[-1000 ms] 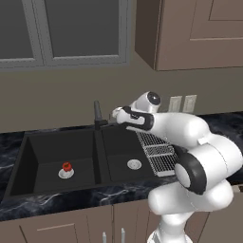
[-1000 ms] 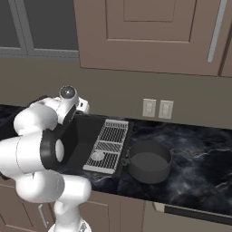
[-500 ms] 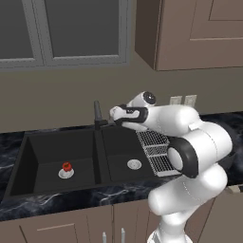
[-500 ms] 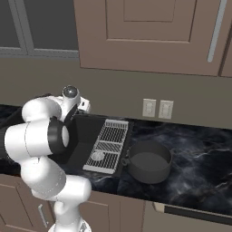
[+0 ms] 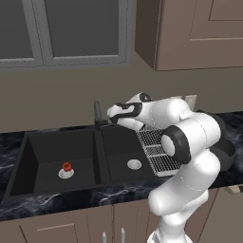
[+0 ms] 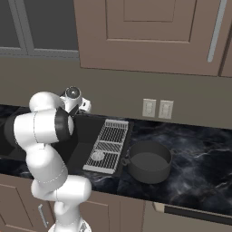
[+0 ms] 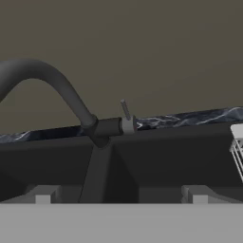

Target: Dump the bell pepper from the pot into the sink. Then turn on the water and wash the bell pepper. Then turn off the water and put the bell pepper back in the pot.

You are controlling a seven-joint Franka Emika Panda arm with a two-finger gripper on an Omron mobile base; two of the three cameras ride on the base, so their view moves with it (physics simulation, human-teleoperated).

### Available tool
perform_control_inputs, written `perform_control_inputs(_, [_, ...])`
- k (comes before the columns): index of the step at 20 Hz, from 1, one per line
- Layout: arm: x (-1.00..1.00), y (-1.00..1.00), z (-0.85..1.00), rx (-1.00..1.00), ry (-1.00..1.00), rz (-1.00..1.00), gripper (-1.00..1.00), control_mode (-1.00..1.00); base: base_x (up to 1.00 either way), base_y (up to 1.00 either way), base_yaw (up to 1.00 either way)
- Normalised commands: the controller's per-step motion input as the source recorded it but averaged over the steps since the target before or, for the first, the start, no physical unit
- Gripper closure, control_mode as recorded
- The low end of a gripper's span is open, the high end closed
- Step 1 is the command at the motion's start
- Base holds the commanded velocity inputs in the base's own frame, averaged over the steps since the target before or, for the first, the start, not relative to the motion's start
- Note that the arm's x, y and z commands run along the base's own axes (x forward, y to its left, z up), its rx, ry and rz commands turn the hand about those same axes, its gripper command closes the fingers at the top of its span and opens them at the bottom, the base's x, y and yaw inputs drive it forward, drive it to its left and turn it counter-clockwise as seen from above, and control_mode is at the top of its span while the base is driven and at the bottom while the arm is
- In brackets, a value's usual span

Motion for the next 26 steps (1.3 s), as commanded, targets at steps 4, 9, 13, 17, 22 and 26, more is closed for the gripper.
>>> perform_control_inputs(4, [0.28, 0.02, -0.24, 0.01, 0.00, 0.00, -1.00, -1.00, 0.00, 0.00, 0.00])
perform_control_inputs(9, [0.28, 0.00, -0.26, 0.02, 0.00, 0.00, -1.00, -1.00, 0.00, 0.00, 0.00])
perform_control_inputs(13, [0.29, 0.02, -0.23, 0.02, 0.00, 0.00, -1.00, -1.00, 0.00, 0.00, 0.00])
perform_control_inputs(17, [0.30, 0.06, -0.19, 0.03, 0.00, 0.00, -1.00, -1.00, 0.00, 0.00, 0.00])
perform_control_inputs(22, [0.28, 0.07, -0.15, 0.02, 0.00, 0.00, -1.00, -1.00, 0.00, 0.00, 0.00])
perform_control_inputs(26, [0.27, 0.04, -0.17, 0.01, 0.00, 0.00, -1.00, -1.00, 0.00, 0.00, 0.00])
